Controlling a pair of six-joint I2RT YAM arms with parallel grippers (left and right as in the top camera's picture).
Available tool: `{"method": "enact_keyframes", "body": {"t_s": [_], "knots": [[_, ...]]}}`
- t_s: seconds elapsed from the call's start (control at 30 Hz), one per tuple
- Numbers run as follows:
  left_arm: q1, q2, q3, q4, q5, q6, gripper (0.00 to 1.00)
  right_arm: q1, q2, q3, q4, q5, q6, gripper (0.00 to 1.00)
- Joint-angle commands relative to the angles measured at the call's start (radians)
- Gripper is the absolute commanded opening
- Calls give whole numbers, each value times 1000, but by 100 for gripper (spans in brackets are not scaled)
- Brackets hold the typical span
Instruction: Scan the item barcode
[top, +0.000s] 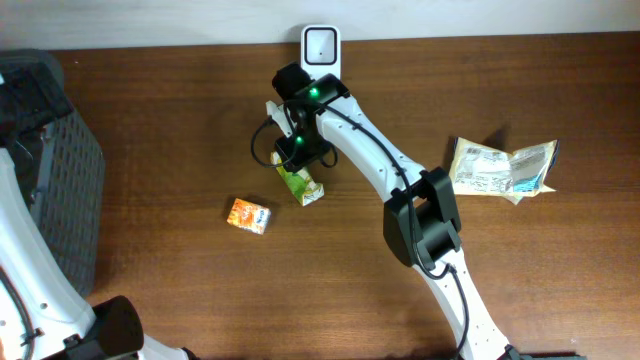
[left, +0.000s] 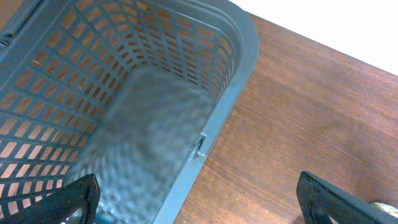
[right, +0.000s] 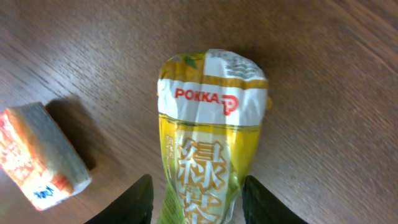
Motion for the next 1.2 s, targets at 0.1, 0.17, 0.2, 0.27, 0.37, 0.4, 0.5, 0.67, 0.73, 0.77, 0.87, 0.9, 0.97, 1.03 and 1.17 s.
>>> {"method": "enact_keyframes", "body": {"t_s": [0.1, 0.17, 0.2, 0.27, 0.37, 0.4, 0.5, 0.67, 0.73, 0.77, 0.87, 0.9, 0.97, 1.03, 1.17], "knots": [[3, 3, 9, 2, 0, 15, 99, 72, 0, -61, 48, 144, 95, 4], [3, 3, 9, 2, 0, 15, 99, 111, -1, -57, 50, 325, 121, 4], [3, 3, 9, 2, 0, 15, 99, 127, -1, -55, 49, 399, 121, 4], [3, 3, 9, 2, 0, 15, 99, 154, -1, -48, 37, 560, 144, 4], [3, 3, 9, 2, 0, 15, 99, 188, -1, -33, -35, 932, 246, 4], [3, 3, 9, 1, 0, 15, 99, 195, -1, -33, -59, 1031, 276, 4], [3, 3, 9, 2, 0, 15, 99, 205, -1, -33, -161, 1304, 380, 4], [3, 3, 9, 2, 0, 15, 99, 198, 11, -40, -113, 1099, 379, 4], [3, 3, 9, 2, 0, 15, 99, 198, 22, -53, -82, 964, 379, 4], [3, 3, 9, 2, 0, 15, 99, 199, 26, -60, -69, 928, 379, 6], [3, 3, 9, 2, 0, 15, 99, 210, 41, -73, -54, 887, 379, 24], [3, 3, 9, 2, 0, 15, 99, 218, 43, -80, -53, 887, 379, 31], [3, 3, 9, 2, 0, 15, 99, 229, 43, -81, -51, 883, 378, 34], [3, 3, 9, 2, 0, 15, 99, 243, 43, -81, -42, 856, 346, 34], [3, 3, 9, 2, 0, 15, 99, 253, 41, -75, -35, 790, 267, 45]]}}
